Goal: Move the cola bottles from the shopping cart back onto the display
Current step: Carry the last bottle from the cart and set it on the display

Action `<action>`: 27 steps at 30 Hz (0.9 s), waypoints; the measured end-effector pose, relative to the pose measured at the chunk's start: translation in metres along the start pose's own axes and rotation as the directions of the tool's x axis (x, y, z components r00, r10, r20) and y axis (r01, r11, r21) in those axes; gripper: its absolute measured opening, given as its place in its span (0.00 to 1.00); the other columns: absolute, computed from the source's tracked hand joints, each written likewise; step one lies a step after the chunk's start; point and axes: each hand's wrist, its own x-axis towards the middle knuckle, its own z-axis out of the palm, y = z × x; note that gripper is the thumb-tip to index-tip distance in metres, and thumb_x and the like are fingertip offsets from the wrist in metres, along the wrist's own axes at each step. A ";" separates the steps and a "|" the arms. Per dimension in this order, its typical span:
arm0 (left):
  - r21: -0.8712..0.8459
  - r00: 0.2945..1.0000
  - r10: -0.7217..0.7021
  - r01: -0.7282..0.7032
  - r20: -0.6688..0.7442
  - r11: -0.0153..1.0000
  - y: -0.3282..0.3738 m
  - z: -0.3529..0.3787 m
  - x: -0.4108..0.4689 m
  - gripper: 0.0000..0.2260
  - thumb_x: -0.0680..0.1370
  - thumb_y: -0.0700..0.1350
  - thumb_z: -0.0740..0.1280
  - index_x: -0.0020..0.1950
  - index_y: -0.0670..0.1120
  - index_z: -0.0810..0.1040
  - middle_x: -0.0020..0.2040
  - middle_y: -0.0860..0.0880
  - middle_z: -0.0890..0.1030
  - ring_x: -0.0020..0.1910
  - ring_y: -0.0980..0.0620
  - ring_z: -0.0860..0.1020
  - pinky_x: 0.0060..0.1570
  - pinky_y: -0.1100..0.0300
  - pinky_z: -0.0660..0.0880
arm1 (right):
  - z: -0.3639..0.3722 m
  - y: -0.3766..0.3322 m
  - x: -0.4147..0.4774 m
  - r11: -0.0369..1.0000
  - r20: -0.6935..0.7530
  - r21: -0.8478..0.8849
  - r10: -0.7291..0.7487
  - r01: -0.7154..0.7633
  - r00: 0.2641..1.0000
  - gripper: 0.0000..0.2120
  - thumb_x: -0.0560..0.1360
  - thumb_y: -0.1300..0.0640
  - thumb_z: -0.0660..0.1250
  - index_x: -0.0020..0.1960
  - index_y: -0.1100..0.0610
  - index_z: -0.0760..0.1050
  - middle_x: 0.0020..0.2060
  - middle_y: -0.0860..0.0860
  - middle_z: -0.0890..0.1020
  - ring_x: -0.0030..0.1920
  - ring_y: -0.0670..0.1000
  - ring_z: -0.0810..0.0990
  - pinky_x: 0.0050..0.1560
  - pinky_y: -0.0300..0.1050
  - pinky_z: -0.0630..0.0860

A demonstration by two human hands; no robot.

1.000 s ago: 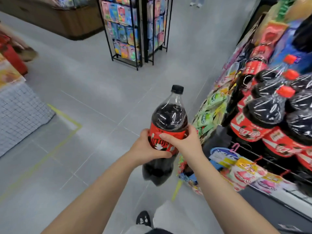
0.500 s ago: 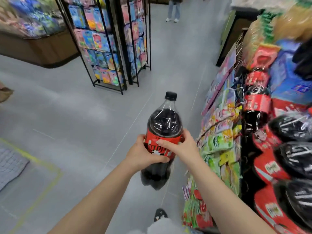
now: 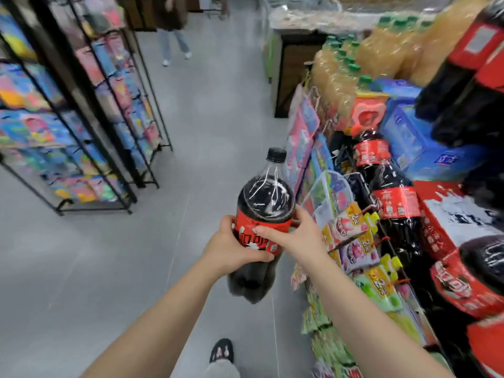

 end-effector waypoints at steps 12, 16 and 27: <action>0.063 0.856 0.371 -0.419 0.360 0.906 0.141 0.014 0.138 0.41 0.51 0.59 0.82 0.60 0.57 0.67 0.49 0.64 0.76 0.47 0.66 0.77 0.50 0.63 0.74 | -0.068 -0.046 0.090 0.993 -0.585 0.013 -0.091 0.121 0.806 0.22 0.55 0.52 0.84 0.45 0.48 0.80 0.43 0.46 0.86 0.46 0.44 0.84 0.47 0.42 0.80; 0.103 0.783 0.462 -0.546 0.416 0.832 0.201 0.057 0.161 0.45 0.45 0.68 0.76 0.59 0.58 0.67 0.54 0.60 0.79 0.53 0.57 0.79 0.58 0.53 0.76 | -0.126 -0.058 0.105 0.988 -0.701 -0.043 -0.136 0.149 0.700 0.20 0.57 0.56 0.83 0.45 0.51 0.79 0.41 0.45 0.85 0.44 0.44 0.84 0.45 0.42 0.80; -0.133 0.510 0.632 -0.708 0.584 0.693 0.339 0.171 0.184 0.39 0.52 0.62 0.80 0.56 0.58 0.65 0.49 0.64 0.77 0.51 0.58 0.79 0.55 0.57 0.75 | -0.267 -0.099 0.113 0.953 -0.848 -0.298 -0.291 0.056 0.444 0.28 0.52 0.41 0.82 0.50 0.45 0.78 0.50 0.47 0.83 0.51 0.47 0.82 0.52 0.53 0.80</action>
